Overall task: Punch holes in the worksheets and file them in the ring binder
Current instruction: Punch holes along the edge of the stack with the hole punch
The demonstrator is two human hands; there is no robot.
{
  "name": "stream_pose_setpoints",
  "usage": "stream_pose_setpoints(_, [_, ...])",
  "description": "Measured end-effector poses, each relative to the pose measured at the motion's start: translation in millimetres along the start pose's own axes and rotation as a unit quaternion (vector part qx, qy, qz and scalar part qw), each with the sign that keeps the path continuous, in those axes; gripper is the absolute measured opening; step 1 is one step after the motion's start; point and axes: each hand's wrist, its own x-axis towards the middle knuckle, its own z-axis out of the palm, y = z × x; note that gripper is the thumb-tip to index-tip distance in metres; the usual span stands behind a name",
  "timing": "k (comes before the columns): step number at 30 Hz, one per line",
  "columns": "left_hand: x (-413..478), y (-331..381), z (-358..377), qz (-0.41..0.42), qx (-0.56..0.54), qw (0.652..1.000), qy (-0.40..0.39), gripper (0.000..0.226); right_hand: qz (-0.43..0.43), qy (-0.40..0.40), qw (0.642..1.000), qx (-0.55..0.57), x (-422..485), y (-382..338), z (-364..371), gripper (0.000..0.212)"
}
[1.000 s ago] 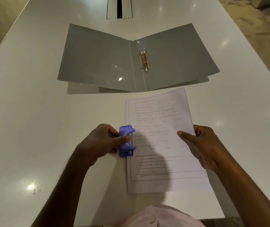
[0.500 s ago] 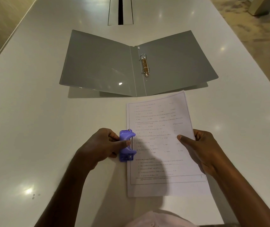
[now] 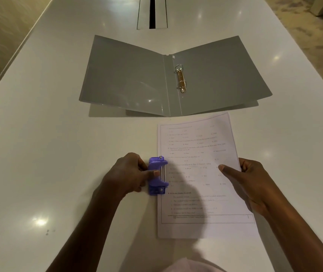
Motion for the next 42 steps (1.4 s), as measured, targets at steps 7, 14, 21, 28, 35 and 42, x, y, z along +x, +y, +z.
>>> stream_pose_setpoints(7, [4,-8,3,-0.015,0.031,0.997,0.063,0.037,-0.002,-0.014,1.0,-0.004,6,8,-2,0.026])
stream_pose_setpoints(14, [6,-9,1,-0.011,0.021,0.998,0.06,0.043,-0.004,-0.005,1.0,-0.009,3,5,-1,0.025])
stream_pose_setpoints(21, [-2,-3,-9,-0.022,-0.019,1.0,0.011,0.047,0.004,-0.011,1.0,0.014,-3,-6,1,0.018])
stream_pose_setpoints(28, [-8,10,-12,-0.025,-0.003,0.999,-0.021,0.041,0.01,-0.031,0.999,-0.006,-1,-7,-4,0.018])
stream_pose_setpoints(35, [-17,7,-8,0.011,-0.067,0.997,0.042,0.051,0.029,-0.029,0.999,-0.008,-4,-11,-20,0.024])
stream_pose_setpoints(42, [-19,-1,2,0.05,-0.086,0.992,0.075,0.033,0.027,-0.014,0.999,-0.021,-16,-8,-49,0.029])
